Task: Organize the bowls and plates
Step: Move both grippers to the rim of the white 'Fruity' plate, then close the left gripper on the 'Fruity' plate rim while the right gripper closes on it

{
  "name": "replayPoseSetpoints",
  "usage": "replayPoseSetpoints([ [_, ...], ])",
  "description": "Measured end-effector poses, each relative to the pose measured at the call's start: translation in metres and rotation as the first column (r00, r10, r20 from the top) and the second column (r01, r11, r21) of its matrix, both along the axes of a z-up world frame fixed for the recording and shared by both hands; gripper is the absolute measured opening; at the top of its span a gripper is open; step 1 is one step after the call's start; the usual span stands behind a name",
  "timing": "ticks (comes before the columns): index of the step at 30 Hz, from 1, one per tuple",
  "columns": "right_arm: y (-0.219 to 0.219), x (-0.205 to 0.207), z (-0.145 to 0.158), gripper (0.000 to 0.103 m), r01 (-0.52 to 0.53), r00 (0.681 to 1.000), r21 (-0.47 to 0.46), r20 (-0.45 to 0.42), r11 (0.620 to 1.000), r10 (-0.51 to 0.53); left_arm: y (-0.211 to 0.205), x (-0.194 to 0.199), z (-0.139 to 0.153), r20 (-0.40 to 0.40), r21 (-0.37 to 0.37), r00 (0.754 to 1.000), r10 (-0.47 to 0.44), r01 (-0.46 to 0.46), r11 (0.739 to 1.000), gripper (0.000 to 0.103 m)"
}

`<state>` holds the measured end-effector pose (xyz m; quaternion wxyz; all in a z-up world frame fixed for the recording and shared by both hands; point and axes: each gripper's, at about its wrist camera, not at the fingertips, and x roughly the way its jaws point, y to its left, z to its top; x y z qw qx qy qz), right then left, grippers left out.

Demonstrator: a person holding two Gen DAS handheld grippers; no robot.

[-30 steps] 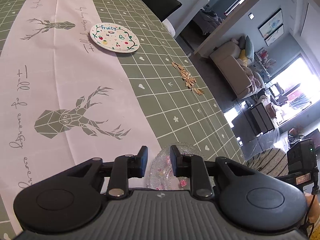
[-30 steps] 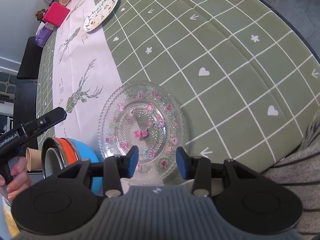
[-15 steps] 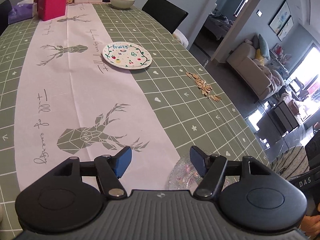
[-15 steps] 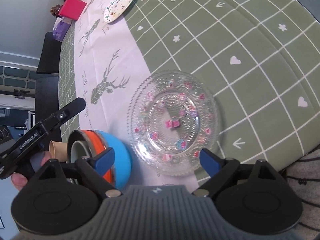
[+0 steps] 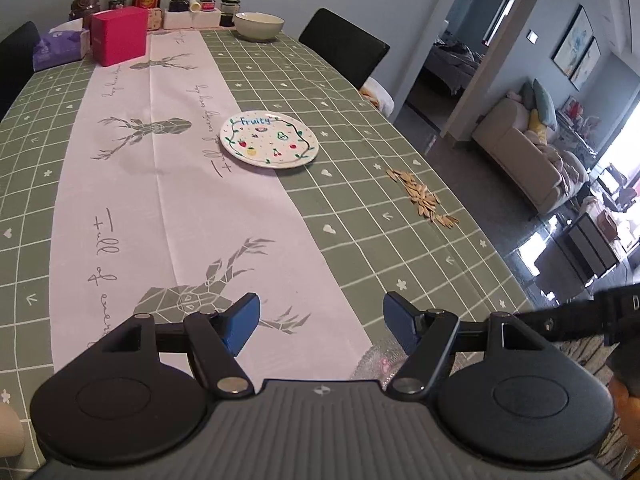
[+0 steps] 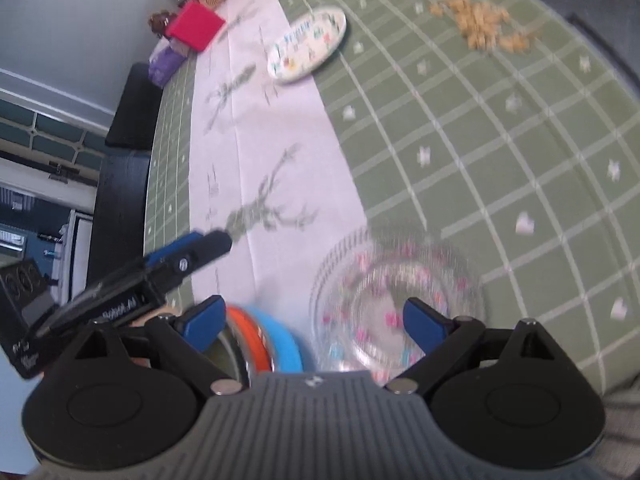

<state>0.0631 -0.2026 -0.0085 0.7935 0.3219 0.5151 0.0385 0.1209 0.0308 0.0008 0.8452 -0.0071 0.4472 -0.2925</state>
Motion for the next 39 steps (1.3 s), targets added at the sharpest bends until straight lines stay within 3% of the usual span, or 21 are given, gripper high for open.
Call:
replayPoseSetpoints([
  [5,-0.003,0.03,0.028,0.094,0.044,0.985,-0.223,0.173,0.974,-0.005,0.006,0.018,0.0,0.021,0.023,0.995,0.095,-0.096,0.995,0.083],
  [12,-0.013,0.103,0.031,0.094,0.0,0.973,-0.234,0.223,0.972,0.054,0.01,0.061,0.006,0.025,0.006,0.972,0.235,-0.235,0.972,0.082],
  [16,-0.016,0.156,0.023,0.094,0.024,0.977,-0.262,0.211,0.965,0.033,0.008,0.085,0.012,-0.043,-0.031,0.972,0.232,-0.233,0.972,0.082],
  [23,-0.04,0.213,0.004,0.094,0.103,0.979,-0.01,0.176,0.995,-0.099,-0.012,0.115,0.026,0.031,-0.066,0.974,0.226,-0.224,0.972,0.082],
  [27,-0.05,0.235,0.003,0.094,0.097,0.973,0.055,0.205,0.994,-0.106,-0.018,0.143,0.018,0.044,-0.105,0.977,0.207,-0.202,0.974,0.082],
  [30,-0.066,0.249,-0.005,0.094,0.092,0.967,0.145,0.222,0.985,-0.123,-0.022,0.165,0.004,0.092,-0.086,0.978,0.187,-0.179,0.98,0.08],
  [33,-0.088,0.258,-0.022,0.094,0.133,0.947,0.28,0.246,0.951,-0.205,-0.021,0.187,-0.02,0.049,-0.101,0.982,0.182,-0.176,0.979,0.079],
  [39,-0.118,0.284,-0.061,0.094,0.126,0.948,0.331,0.236,0.935,-0.211,-0.012,0.212,-0.063,-0.073,-0.204,0.977,0.2,-0.211,0.956,0.074],
])
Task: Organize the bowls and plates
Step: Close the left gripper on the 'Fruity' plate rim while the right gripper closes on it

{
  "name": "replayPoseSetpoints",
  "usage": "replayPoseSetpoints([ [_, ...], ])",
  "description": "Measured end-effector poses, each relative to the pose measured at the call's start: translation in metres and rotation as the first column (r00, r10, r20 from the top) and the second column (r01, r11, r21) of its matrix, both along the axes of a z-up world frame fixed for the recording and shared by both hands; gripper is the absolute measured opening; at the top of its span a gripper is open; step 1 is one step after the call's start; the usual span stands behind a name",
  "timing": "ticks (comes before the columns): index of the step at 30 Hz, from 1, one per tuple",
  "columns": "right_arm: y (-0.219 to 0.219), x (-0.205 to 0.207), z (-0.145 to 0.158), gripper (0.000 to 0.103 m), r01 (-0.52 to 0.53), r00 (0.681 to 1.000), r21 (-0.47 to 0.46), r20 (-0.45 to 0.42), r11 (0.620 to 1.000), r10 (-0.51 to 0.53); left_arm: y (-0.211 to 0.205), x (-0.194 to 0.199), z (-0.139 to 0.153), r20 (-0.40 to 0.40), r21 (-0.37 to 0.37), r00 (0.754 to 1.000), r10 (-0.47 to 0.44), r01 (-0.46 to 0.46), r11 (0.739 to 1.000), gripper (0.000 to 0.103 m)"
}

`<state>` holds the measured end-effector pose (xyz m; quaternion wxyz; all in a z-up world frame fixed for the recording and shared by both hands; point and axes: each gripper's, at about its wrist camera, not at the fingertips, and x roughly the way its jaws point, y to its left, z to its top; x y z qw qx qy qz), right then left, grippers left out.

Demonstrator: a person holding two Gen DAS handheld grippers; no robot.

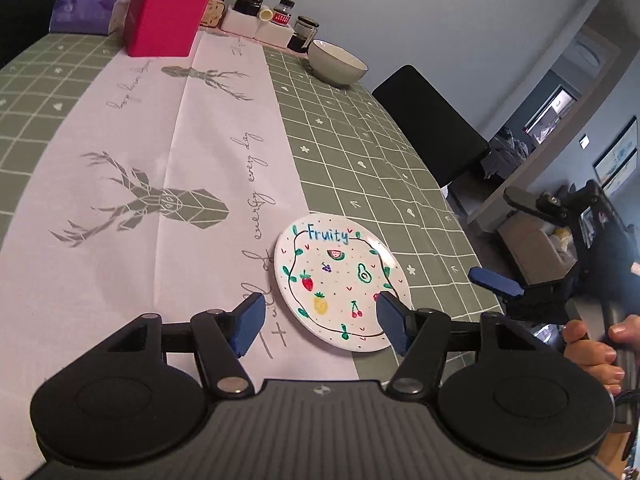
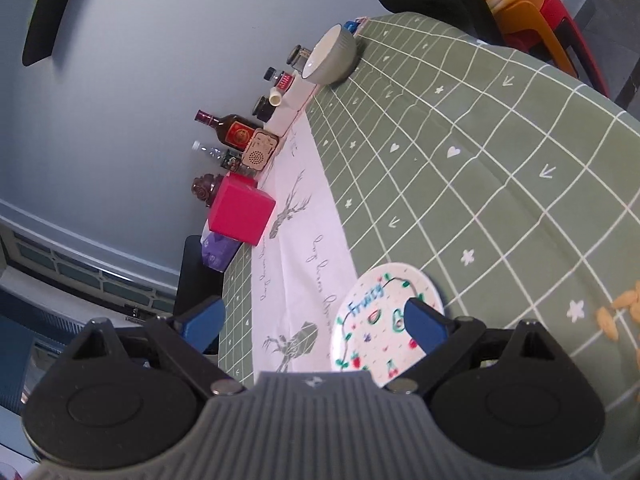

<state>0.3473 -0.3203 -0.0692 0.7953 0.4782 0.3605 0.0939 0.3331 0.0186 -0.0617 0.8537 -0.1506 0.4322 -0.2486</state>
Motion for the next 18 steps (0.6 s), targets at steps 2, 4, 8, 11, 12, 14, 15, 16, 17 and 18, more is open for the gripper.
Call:
replayPoseSetpoints([
  [2,-0.008,0.009,-0.016,0.094,-0.024,1.0,0.019,-0.004,1.0,0.024,-0.001,0.006,-0.01,-0.008,-0.026,1.0,-0.013,0.013,1.0,0.074],
  [4,-0.013,0.013,-0.031,0.094,-0.04,0.999,0.032,-0.007,0.999,0.04,-0.006,0.012,-0.018,-0.012,-0.044,1.0,-0.017,0.017,0.999,0.074],
  [8,-0.014,0.023,-0.057,0.093,-0.039,0.996,0.046,-0.073,0.998,0.043,-0.014,0.025,-0.031,-0.032,-0.053,0.997,0.071,-0.073,0.996,0.073],
  [11,-0.006,0.026,-0.061,0.093,-0.065,0.996,0.015,-0.062,0.998,0.066,-0.015,0.032,-0.039,-0.05,-0.054,0.994,0.094,-0.096,0.994,0.072],
  [12,-0.003,0.028,-0.063,0.093,-0.073,0.995,0.007,-0.07,0.997,0.074,-0.015,0.033,-0.04,-0.049,-0.05,0.995,0.088,-0.091,0.995,0.072],
  [14,0.0,0.028,-0.066,0.093,-0.077,0.994,0.01,-0.081,0.997,0.077,-0.014,0.034,-0.041,-0.039,-0.061,0.997,0.073,-0.075,0.995,0.072],
  [15,0.001,0.029,-0.069,0.093,-0.082,0.993,0.019,-0.081,0.996,0.083,-0.014,0.033,-0.042,-0.036,-0.071,0.997,0.068,-0.07,0.995,0.072],
  [16,0.001,0.029,-0.07,0.093,-0.086,0.993,0.027,-0.079,0.996,0.088,-0.014,0.033,-0.043,-0.039,-0.084,0.997,0.072,-0.075,0.994,0.072],
  [17,0.001,0.03,-0.071,0.093,-0.087,0.993,0.034,-0.078,0.996,0.089,-0.014,0.034,-0.045,-0.047,-0.099,0.996,0.074,-0.078,0.992,0.072],
  [18,0.0,0.03,-0.072,0.093,-0.085,0.993,0.038,-0.077,0.996,0.088,-0.015,0.034,-0.048,-0.06,-0.109,0.995,0.076,-0.082,0.991,0.07],
])
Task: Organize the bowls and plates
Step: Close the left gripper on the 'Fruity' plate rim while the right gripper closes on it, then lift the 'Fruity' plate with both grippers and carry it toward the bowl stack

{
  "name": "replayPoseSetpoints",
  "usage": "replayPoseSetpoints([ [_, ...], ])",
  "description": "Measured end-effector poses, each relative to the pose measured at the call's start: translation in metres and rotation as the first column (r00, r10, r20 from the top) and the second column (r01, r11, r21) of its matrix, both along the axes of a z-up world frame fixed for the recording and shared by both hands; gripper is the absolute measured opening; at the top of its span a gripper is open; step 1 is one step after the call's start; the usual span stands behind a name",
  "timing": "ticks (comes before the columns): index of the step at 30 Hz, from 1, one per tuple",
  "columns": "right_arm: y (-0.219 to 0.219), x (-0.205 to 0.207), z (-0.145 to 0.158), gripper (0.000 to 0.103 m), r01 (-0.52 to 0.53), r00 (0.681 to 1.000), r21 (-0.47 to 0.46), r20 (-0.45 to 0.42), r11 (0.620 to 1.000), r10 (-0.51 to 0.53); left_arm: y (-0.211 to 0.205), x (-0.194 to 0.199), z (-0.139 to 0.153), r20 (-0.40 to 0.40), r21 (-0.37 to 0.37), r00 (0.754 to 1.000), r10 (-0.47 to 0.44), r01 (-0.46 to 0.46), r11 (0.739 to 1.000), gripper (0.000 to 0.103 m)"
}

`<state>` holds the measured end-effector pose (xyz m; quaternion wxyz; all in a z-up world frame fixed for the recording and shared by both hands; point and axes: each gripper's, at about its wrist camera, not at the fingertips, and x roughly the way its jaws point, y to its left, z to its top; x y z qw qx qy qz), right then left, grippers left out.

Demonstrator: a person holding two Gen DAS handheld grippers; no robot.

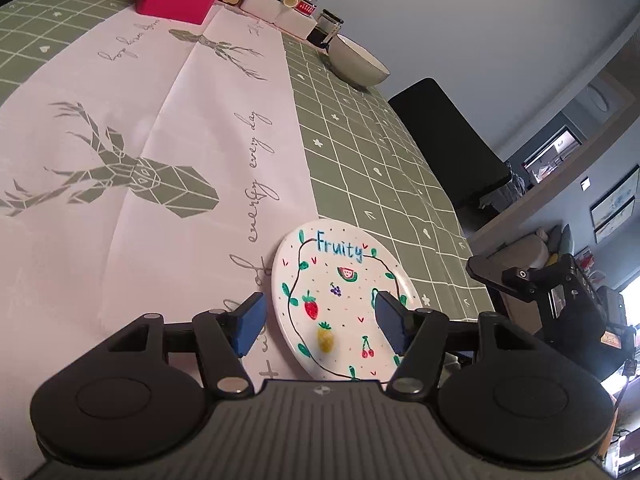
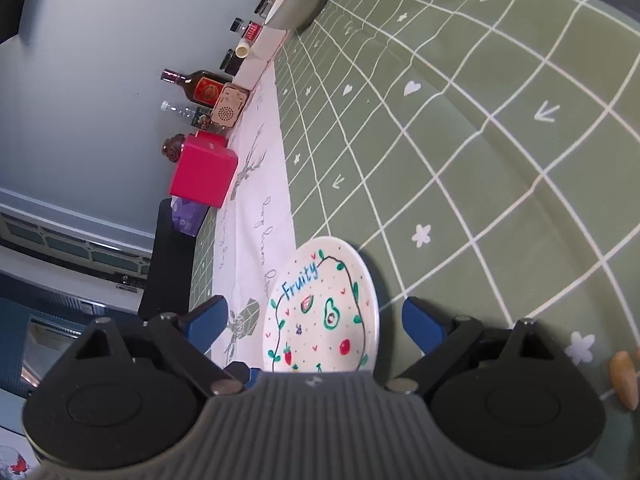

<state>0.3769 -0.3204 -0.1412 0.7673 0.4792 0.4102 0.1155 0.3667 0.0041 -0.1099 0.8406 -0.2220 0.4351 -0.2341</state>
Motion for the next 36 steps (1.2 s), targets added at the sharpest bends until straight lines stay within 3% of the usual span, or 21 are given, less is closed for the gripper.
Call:
replayPoseSetpoints([
  [4,-0.002,0.0,-0.001,0.092,-0.009,1.0,0.006,0.01,1.0,0.009,-0.002,0.002,-0.006,-0.001,-0.009,1.0,0.004,-0.004,1.0,0.059],
  [7,0.003,0.003,-0.001,0.092,-0.056,0.998,-0.02,0.032,0.998,0.057,0.001,0.006,-0.01,0.007,-0.048,1.0,0.019,-0.019,0.999,0.059],
  [10,0.004,0.004,-0.001,0.092,-0.032,0.999,-0.022,0.031,0.999,0.032,0.007,0.009,-0.017,0.014,-0.085,0.999,0.038,-0.037,0.996,0.058],
  [12,0.004,0.004,-0.001,0.091,-0.02,0.999,-0.028,0.033,0.999,0.021,0.01,0.013,-0.018,0.008,-0.092,0.999,0.037,-0.036,0.995,0.051],
  [17,0.01,0.001,0.0,0.091,0.01,0.997,-0.08,0.082,0.997,-0.003,0.017,0.02,-0.027,0.0,-0.173,0.998,0.059,-0.058,0.983,0.051],
  [20,0.016,0.005,0.0,0.089,-0.025,0.993,-0.112,0.114,0.993,0.038,0.019,0.02,-0.03,0.009,-0.173,0.999,0.051,-0.049,0.984,0.04],
  [24,0.011,0.006,-0.005,0.071,-0.006,0.995,-0.102,0.102,0.995,0.016,0.024,0.021,-0.034,-0.027,-0.168,0.997,0.076,-0.079,0.983,0.015],
  [28,0.003,0.004,-0.011,0.055,0.021,0.997,-0.083,0.08,0.996,-0.014,0.033,0.027,-0.042,-0.096,-0.232,0.991,0.089,-0.109,0.967,0.012],
  [30,-0.002,0.002,-0.015,0.04,0.044,0.997,-0.065,0.062,0.997,-0.04,0.037,0.03,-0.046,-0.126,-0.263,0.988,0.089,-0.12,0.957,0.011],
  [36,-0.014,0.001,-0.026,0.012,0.057,0.998,-0.028,0.027,0.998,-0.057,0.04,0.033,-0.051,-0.131,-0.299,0.989,0.067,-0.104,0.949,0.005],
])
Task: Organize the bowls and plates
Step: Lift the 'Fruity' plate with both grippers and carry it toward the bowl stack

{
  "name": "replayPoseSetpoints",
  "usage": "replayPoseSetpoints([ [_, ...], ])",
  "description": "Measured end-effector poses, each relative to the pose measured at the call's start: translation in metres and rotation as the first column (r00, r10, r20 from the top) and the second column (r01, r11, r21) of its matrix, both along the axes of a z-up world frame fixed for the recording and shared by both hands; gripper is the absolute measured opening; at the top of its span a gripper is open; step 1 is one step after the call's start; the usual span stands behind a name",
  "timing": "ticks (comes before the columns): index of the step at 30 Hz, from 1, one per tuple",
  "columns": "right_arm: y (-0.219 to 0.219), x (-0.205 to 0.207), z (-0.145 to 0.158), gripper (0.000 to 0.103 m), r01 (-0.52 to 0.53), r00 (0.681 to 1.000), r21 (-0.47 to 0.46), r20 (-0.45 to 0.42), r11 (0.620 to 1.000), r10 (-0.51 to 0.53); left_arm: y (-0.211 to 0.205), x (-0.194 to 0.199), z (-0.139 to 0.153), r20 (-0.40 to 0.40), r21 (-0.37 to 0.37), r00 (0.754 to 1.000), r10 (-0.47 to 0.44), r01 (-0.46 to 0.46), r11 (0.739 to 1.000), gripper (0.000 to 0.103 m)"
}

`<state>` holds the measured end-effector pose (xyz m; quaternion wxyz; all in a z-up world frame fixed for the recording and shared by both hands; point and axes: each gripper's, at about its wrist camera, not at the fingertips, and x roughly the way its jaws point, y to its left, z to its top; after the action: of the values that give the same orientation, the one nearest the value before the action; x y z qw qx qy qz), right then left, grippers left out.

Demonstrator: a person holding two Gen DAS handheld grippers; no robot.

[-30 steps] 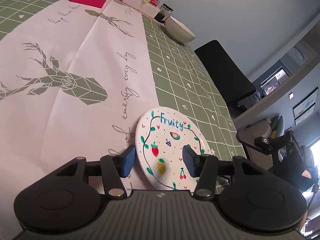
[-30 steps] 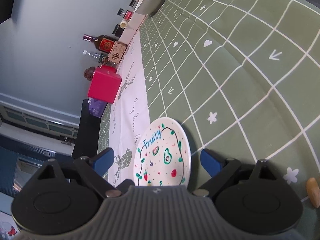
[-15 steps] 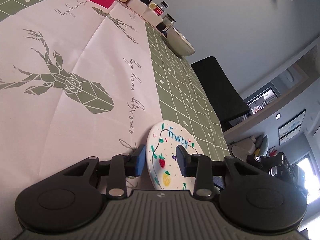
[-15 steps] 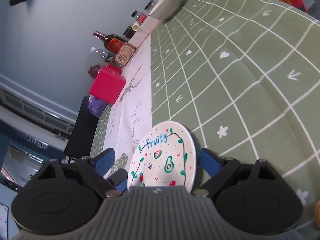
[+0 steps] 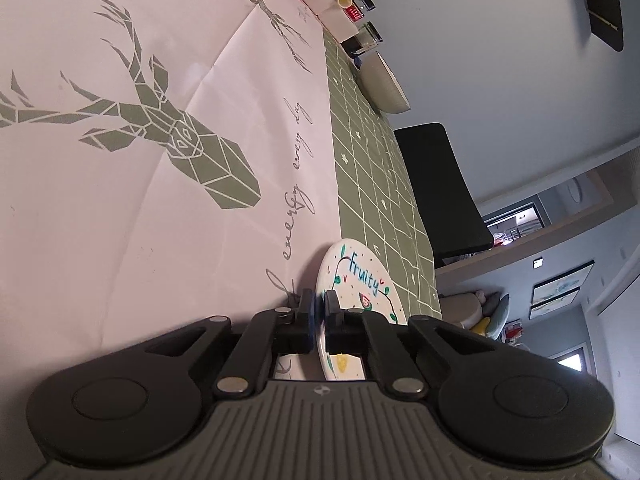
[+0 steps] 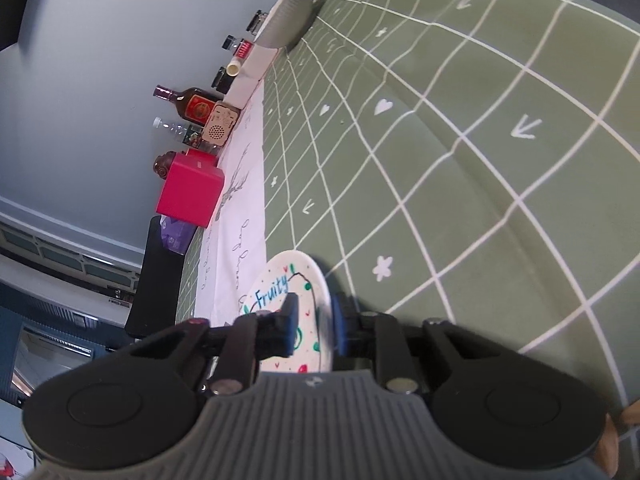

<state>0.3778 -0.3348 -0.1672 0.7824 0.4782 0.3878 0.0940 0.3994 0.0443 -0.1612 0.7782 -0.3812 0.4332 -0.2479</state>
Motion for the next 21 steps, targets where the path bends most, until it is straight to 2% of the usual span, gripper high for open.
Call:
replayPoseSetpoints([
  [3,-0.002,-0.001,-0.002,0.007,0.01,1.0,0.01,-0.008,1.0,-0.01,-0.002,-0.001,0.0,0.015,0.011,1.0,0.001,-0.001,1.0,0.005],
  [8,0.001,-0.002,0.0,0.005,0.009,1.0,-0.017,-0.004,1.0,-0.009,-0.007,-0.005,0.007,0.039,0.053,0.999,-0.006,0.004,0.999,0.005],
  [10,-0.001,-0.003,-0.002,0.004,0.015,1.0,0.001,-0.011,1.0,-0.015,-0.009,-0.007,0.008,0.033,0.054,0.999,0.007,-0.009,0.999,0.005],
  [14,-0.001,-0.002,-0.001,0.004,0.014,1.0,0.004,-0.02,1.0,-0.014,-0.015,-0.01,0.013,0.059,0.102,0.998,0.005,-0.011,0.995,0.005],
  [21,0.004,0.0,0.004,0.004,0.023,0.999,-0.025,-0.034,0.999,-0.024,-0.013,-0.012,0.015,0.06,0.099,0.998,-0.005,-0.001,0.995,0.005],
])
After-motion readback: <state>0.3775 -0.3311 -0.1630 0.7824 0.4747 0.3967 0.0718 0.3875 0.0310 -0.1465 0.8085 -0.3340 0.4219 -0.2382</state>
